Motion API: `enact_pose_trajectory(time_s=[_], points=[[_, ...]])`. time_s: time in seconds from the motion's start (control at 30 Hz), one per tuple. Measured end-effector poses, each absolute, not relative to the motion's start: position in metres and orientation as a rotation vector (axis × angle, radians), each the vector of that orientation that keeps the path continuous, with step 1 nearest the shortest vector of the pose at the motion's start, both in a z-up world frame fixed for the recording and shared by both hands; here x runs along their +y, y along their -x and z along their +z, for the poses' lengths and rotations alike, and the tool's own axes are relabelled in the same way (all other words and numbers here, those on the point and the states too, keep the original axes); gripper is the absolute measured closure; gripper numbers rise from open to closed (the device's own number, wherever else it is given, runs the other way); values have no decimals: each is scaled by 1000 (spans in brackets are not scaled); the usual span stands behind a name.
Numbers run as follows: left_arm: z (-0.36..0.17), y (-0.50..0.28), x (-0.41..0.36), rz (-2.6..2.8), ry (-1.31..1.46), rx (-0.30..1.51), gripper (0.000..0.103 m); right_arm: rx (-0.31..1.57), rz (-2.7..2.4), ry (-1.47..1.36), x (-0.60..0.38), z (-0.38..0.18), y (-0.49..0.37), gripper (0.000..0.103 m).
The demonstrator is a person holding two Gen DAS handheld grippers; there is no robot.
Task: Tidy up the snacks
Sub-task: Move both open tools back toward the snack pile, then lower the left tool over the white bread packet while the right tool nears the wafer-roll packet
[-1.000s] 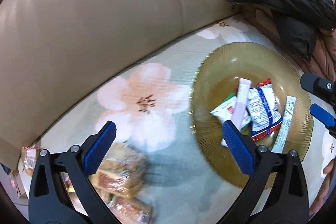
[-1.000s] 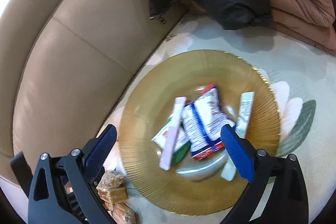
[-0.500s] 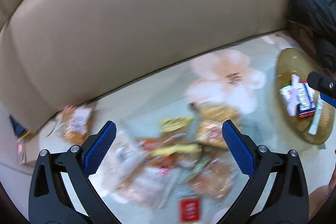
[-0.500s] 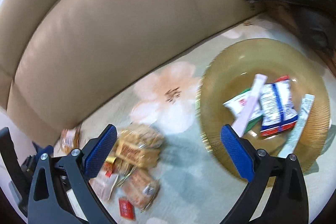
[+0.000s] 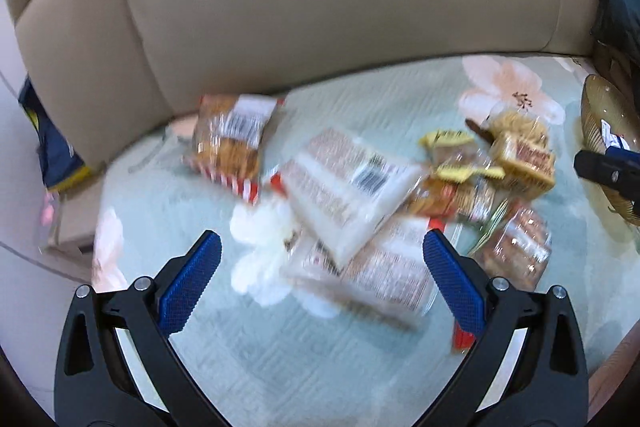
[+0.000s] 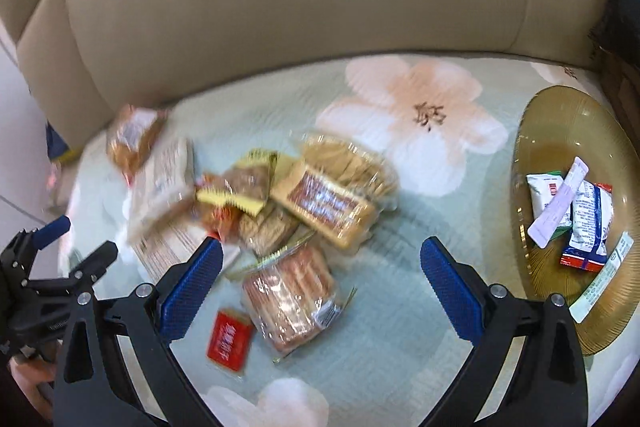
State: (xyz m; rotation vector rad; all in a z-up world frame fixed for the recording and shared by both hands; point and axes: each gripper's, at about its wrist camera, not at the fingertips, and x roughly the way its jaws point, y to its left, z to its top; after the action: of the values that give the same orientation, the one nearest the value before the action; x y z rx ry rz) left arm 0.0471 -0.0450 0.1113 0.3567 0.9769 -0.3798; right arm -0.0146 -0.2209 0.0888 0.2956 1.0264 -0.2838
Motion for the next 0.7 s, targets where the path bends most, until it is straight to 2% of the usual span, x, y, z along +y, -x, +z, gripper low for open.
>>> enact_pose_trajectory(time_s=[0.33, 0.6, 0.7], points=[[67, -38, -27, -480, -202, 1087, 3, 1264, -215, -136, -192, 39, -1, 5], [33, -26, -68, -623, -231, 1139, 3, 1289, -232, -142, -199, 17, -7, 5], [23, -24, -77, -574, -304, 1105, 3, 1279, -216, -139, -198, 12, -9, 5]])
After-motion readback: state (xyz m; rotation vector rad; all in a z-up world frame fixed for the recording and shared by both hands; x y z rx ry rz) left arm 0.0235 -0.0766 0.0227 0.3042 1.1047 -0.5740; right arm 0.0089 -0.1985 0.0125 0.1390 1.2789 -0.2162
